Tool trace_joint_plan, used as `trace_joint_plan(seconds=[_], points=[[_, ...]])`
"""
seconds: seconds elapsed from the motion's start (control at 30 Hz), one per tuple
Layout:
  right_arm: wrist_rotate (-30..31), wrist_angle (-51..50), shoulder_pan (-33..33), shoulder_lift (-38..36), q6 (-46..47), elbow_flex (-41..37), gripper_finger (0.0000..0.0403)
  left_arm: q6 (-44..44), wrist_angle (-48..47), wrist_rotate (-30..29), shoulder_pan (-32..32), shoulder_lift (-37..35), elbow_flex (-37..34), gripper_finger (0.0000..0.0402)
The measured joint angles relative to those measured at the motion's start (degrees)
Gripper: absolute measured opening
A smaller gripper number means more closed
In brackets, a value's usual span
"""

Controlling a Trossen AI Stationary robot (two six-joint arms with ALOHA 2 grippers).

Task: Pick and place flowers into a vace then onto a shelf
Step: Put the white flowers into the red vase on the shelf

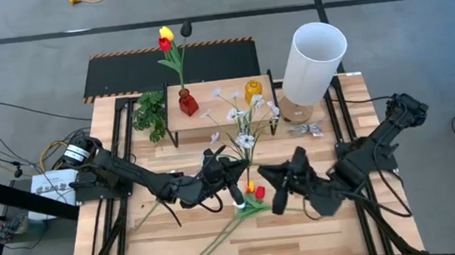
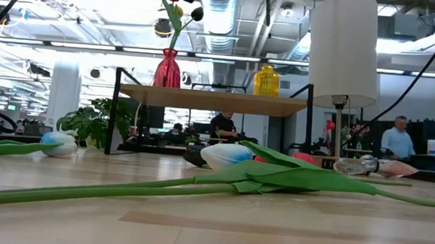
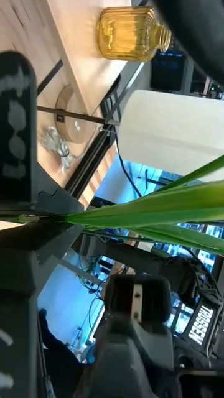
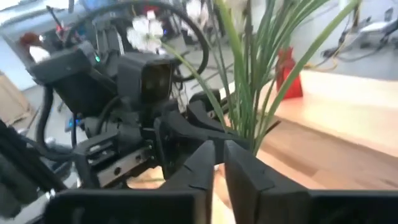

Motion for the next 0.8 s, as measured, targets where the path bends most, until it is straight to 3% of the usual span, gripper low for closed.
trace_joint_plan(seconds=[0.2, 0.47, 0.6, 0.8], points=[[-5.94, 0.02, -3.85, 0.0, 0.13, 0.0, 0.0124, -0.35, -0.01, 0.02, 0.0, 0.0, 0.0, 0.0], [-6.01, -0.43, -5.93, 0.0, 1.53, 0.0, 0.0229, -0.41, -0.03, 1.63, -0.02, 0.0, 0.0, 0.0], [-5.94, -0.43, -7.4, 0.0, 1.53, 0.0, 0.0249, -0.45, -0.03, 3.96, -0.02, 0.02, 0.0, 0.0], [-6.75, -0.43, -9.21, 0.0, 1.52, 0.0, 0.0238, -0.46, -0.01, 6.24, -0.02, 0.02, 0.0, 0.0]])
